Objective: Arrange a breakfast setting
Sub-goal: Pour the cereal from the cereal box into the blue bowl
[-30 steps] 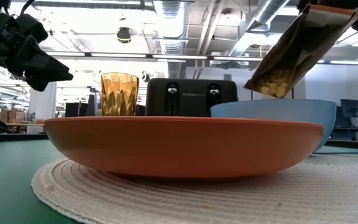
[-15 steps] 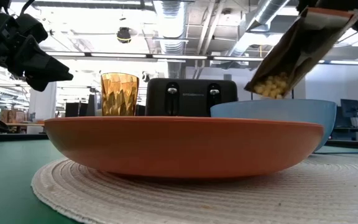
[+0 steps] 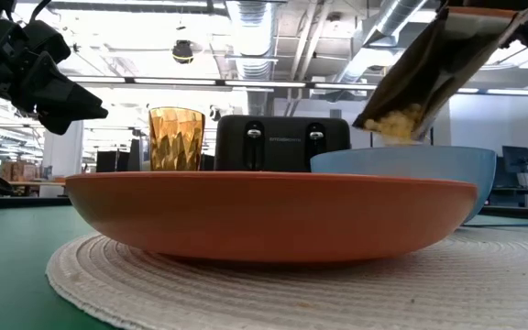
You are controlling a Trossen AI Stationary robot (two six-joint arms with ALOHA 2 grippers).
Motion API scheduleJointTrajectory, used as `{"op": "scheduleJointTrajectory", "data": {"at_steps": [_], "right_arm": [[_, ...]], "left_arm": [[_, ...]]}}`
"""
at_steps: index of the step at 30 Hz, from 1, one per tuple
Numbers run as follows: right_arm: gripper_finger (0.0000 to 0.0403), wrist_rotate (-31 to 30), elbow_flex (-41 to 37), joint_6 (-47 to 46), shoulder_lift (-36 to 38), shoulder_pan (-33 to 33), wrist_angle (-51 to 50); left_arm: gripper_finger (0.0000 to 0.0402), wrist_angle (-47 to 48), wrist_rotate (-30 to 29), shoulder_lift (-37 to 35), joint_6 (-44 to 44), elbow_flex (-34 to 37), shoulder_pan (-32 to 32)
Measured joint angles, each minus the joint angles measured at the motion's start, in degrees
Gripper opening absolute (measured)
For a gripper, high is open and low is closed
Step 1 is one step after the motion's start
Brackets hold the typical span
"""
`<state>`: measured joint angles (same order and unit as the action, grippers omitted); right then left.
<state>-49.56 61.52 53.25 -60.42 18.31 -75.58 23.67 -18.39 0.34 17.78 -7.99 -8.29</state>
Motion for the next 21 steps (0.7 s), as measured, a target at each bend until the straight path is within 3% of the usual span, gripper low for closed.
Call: {"op": "scheduleJointTrajectory", "data": {"at_steps": [12, 21], "right_arm": [[0.0198, 0.4, 0.0, -5.6, 1.8, 0.0, -2.1], [0.0198, 5.6, 0.0, -18.6, 6.7, 0.0, -5.4]], "left_arm": [[0.0128, 0.0, 0.0, 0.0, 0.0, 0.0, 0.0], [0.0128, 0.0, 0.0, 0.0, 0.0, 0.0, 0.0]]}}
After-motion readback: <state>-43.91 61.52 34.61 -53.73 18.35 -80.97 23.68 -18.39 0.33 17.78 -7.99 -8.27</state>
